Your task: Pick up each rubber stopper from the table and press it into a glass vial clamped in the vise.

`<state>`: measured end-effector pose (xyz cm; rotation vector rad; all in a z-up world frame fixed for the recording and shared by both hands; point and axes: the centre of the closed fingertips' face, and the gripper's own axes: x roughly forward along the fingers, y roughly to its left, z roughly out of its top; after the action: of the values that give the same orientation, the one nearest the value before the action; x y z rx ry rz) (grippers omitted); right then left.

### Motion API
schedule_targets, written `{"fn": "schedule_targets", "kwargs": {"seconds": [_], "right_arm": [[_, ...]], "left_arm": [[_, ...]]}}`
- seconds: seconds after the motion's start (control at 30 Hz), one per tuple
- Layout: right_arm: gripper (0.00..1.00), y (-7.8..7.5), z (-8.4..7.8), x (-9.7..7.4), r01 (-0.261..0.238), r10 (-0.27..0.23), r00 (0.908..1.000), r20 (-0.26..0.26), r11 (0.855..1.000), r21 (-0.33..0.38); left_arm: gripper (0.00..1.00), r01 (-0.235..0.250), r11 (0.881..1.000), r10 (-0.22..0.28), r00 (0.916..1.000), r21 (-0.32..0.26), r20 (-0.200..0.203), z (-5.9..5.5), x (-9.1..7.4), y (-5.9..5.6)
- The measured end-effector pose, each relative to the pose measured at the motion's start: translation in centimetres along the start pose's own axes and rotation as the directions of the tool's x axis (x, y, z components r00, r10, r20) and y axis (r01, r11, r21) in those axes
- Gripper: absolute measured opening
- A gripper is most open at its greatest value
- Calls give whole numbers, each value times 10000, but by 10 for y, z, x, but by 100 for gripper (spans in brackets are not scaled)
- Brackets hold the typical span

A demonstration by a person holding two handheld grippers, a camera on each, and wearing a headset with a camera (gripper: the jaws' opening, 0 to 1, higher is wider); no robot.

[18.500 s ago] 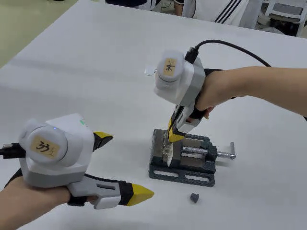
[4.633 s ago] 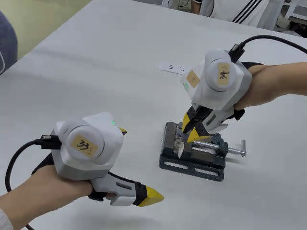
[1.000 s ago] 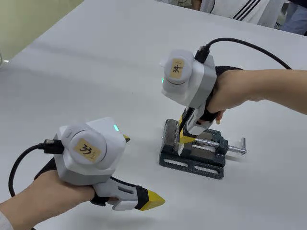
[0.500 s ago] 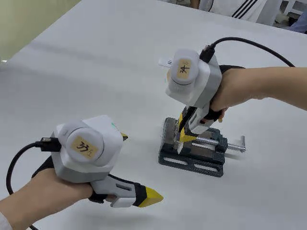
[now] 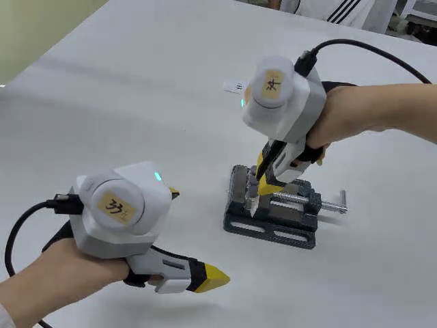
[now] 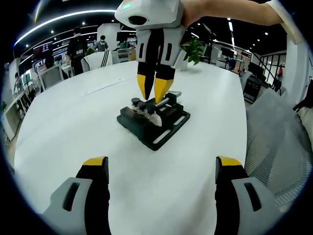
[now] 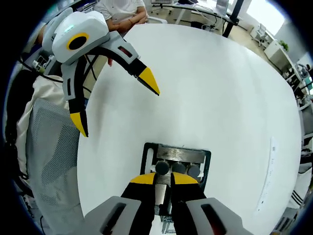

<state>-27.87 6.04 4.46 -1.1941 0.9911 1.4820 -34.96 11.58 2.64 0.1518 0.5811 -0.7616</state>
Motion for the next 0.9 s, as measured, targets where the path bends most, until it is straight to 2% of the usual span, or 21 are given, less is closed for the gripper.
{"fn": "schedule_targets", "kwargs": {"seconds": [0.07,0.13,0.27,0.47,0.73,0.9], "right_arm": [[6,0,0,1,-75,74,9999,100,10000,63],[1,1,3,2,-173,169,9996,248,9997,172],[1,2,4,6,-243,230,9990,374,9991,350],[0,4,6,8,-375,344,9980,530,9975,594],[0,3,6,11,-384,351,9981,514,9972,647],[0,2,5,12,-337,321,9989,331,9982,490]], "left_arm": [[89,-33,10000,33,10000,-13,41,1,0,2],[89,-80,10000,80,9999,0,85,3,0,3],[89,-83,9999,82,9997,56,219,7,-1,5],[88,-78,10000,78,9998,4,202,6,0,6],[88,-22,10000,22,10000,-17,87,0,1,6],[88,38,10000,-37,10000,-37,82,0,3,5]]}}
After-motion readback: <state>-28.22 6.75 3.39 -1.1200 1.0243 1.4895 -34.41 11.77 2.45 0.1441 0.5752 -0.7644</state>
